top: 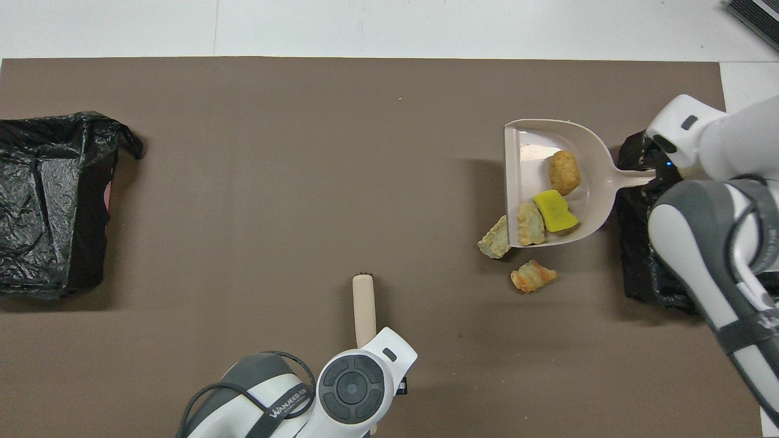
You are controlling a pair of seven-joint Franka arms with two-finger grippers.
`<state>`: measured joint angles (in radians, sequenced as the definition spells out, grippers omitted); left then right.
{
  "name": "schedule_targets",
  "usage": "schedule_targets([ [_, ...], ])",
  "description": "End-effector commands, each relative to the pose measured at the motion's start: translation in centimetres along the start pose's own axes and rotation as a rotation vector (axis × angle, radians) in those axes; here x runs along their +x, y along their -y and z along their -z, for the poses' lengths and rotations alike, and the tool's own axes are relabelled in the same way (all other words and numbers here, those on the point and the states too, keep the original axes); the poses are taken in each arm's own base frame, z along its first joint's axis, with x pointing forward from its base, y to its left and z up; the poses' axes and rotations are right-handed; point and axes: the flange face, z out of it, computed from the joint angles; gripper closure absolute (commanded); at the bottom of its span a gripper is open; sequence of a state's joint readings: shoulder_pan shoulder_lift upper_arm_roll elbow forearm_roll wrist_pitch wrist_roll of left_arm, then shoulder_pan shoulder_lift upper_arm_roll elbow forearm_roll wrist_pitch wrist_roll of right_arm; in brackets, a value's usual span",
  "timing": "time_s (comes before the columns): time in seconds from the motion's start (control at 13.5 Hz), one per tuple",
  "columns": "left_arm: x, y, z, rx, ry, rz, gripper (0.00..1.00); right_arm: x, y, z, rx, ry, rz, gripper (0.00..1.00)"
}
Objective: Sweep and dump trash in bin
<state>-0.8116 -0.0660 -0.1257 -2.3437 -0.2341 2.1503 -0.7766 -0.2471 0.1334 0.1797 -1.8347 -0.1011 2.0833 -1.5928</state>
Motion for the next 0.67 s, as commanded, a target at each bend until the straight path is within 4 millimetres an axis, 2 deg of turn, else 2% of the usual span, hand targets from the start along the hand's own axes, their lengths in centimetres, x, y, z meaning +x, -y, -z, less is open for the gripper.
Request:
schedule_targets([
  [0.0,0.2,0.1,-0.3,-0.047,-0.013,0.014,1.00,-6.5,2.0,1.5,-0.004,-0.035,0.011,1.00],
  [0.15,0.8,0.2,-0.7,-0.047,-0.012,0.014,1.00,-13.3,3.8,1.4,0.002,-0.033,0.001,1.00],
  [0.37,1.7,1.4,-1.1,-0.042,-0.005,0.019,1.00,-21.2,6.0,2.8,-0.033,-0.001,0.021,1.00],
  [0.52,1.8,1.5,-1.1,-0.043,-0.005,0.016,1.00,-24.9,7.3,3.9,-0.047,0.041,0.010,1.00],
  [0.59,2.1,1.5,-1.2,-0.047,-0.009,0.020,1.00,-25.8,7.6,3.9,-0.049,0.049,-0.004,1.00],
])
